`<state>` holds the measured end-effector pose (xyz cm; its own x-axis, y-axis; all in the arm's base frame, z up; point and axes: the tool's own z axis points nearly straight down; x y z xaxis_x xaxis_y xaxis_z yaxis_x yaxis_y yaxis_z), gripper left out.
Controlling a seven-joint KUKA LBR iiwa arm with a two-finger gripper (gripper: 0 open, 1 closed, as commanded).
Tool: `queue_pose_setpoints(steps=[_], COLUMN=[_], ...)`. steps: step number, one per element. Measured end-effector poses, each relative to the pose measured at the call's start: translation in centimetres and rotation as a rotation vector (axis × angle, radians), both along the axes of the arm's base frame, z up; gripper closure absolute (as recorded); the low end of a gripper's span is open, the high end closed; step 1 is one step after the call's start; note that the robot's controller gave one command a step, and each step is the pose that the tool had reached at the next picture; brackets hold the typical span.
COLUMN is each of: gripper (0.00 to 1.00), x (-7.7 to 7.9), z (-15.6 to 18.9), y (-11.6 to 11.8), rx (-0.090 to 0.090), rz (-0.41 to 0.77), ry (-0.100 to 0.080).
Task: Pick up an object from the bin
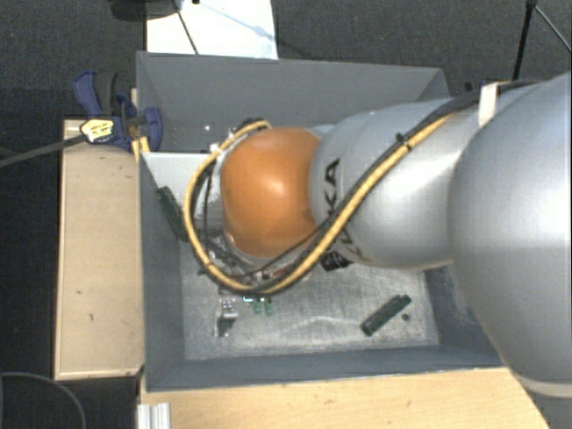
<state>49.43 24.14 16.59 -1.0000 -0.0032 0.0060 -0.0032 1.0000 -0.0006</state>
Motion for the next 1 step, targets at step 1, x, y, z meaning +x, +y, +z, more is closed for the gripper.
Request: queue_pose_setpoints(steps=[1], gripper=[1.0], x=[0.25], z=[0.4], y=[-0.12], rx=[0.002], rz=[-0.01], ry=[-0.007])
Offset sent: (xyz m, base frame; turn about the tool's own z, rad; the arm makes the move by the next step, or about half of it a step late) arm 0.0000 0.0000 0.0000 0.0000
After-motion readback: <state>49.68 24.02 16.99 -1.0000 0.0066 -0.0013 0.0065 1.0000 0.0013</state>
